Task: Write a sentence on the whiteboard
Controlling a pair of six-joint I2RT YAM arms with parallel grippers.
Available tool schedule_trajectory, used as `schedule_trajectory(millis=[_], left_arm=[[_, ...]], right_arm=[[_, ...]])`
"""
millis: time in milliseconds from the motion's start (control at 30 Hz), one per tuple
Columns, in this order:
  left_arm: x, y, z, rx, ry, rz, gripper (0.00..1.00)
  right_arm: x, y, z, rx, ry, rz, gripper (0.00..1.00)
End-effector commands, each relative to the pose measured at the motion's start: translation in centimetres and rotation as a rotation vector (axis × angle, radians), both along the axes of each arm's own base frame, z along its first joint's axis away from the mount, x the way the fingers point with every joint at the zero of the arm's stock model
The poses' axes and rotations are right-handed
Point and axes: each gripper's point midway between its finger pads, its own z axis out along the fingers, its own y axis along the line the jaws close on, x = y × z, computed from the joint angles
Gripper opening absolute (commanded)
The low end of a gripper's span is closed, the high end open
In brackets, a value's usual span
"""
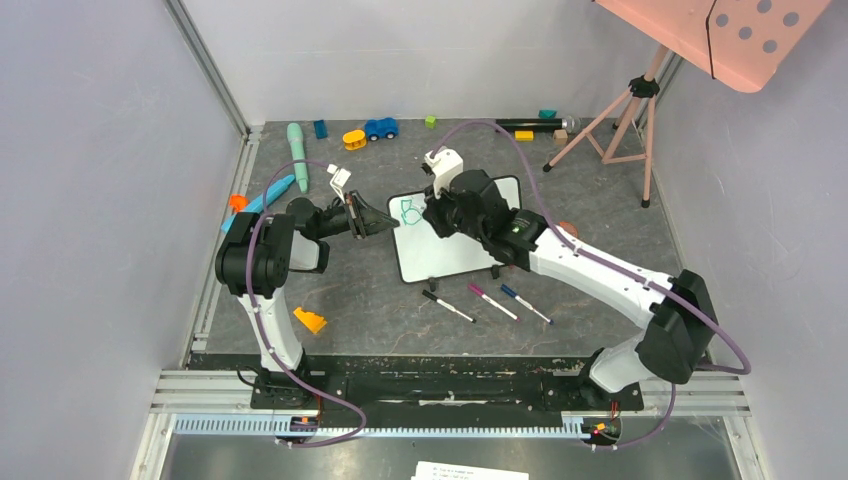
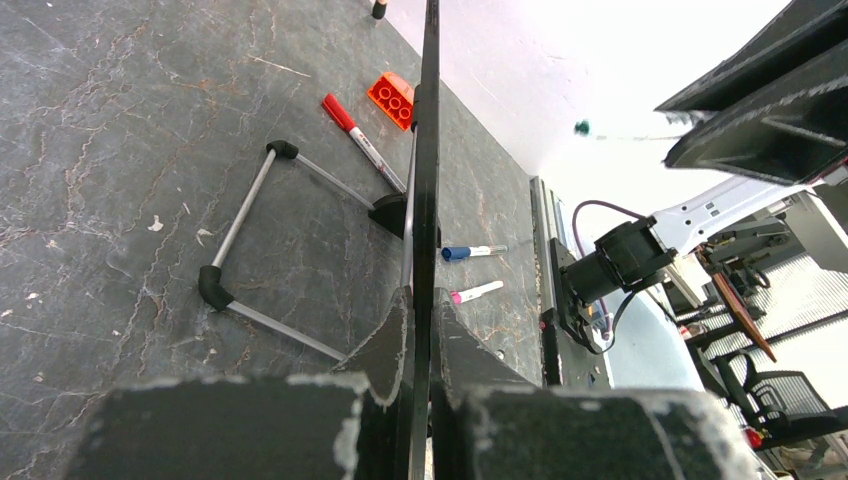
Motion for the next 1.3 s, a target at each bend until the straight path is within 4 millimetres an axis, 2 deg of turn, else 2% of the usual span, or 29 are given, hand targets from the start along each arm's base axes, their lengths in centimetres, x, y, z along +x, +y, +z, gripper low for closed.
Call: schedule_trajectory(millis=[0, 100, 267, 367, 733, 1167, 1267], left_arm=[[-0.6, -0.1, 1.8, 0.003, -0.132, -0.020, 0.02], [-0.6, -0.1, 1.7, 0.003, -0.129, -0.020, 0.02], [-0.6, -0.1, 1.7, 0.003, -0.132, -0.017, 0.02], [-0.7, -0.1, 1.8, 0.003, -0.134, -0.017, 0.02], [-0.9, -0.1, 1.9, 0.003, -0.147, 0.005, 0.02], [0.8, 0.4, 1.1, 0.065, -0.148, 0.095, 0.02], [0.7, 0.6, 0.7, 0.095, -0.144, 0.124, 0.02]], right_arm=[[0.6, -1.1, 1.3, 0.001, -0.065, -0.028, 0.00], [0.2, -1.4, 1.0, -0.024, -0.093, 0.012, 0.00], [0.6, -3.6, 1.2, -0.054, -0.151, -0.070, 0.00], [0.6, -4.1, 0.7, -0.092, -0.178, -0.055, 0.00], [0.8, -3.3, 0.0, -0.110, -0.180, -0.017, 0.00], [0.2, -3.7, 1.3, -0.016, -0.271, -0.015, 0.00], [0.3, -4.0, 1.0, -0.017, -0.273, -0.028, 0.00]])
